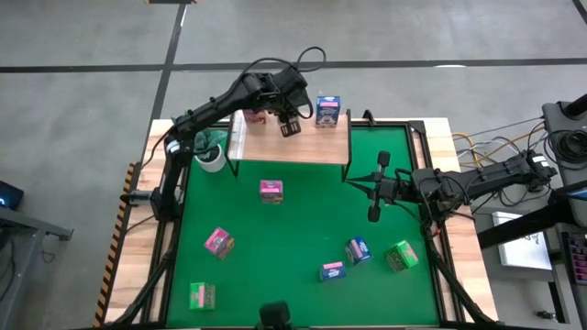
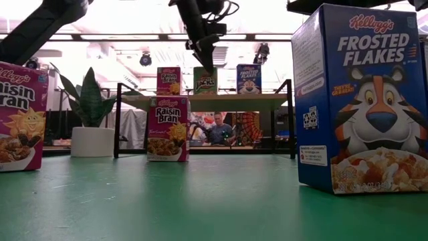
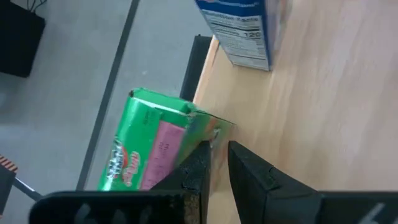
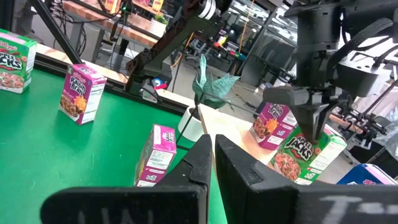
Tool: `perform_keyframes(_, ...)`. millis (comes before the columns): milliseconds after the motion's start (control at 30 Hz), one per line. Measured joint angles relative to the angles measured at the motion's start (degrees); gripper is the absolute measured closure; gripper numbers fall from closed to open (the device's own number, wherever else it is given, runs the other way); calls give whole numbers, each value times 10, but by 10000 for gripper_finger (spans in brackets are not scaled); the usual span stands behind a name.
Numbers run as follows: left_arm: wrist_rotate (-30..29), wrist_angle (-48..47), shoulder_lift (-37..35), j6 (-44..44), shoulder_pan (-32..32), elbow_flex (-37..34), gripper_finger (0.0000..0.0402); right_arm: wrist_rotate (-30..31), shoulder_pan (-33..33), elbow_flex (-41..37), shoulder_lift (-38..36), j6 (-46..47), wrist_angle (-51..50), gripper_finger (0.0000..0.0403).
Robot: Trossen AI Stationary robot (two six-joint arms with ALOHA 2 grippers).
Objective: Stack cereal on shelf
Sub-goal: Adjust the green cereal box on the shelf, then put the bottom pink cereal box on the shelf aligned with the other pink cereal box
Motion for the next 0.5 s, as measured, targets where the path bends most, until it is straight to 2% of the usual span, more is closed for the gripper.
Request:
perform_keyframes(200,0,-28,-9,-18,-38,12,363,0,0,0,0,0,0,390)
perform_keyframes(500,2,-106,-31,-33,-156,11,363,0,0,0,0,-15,15,390)
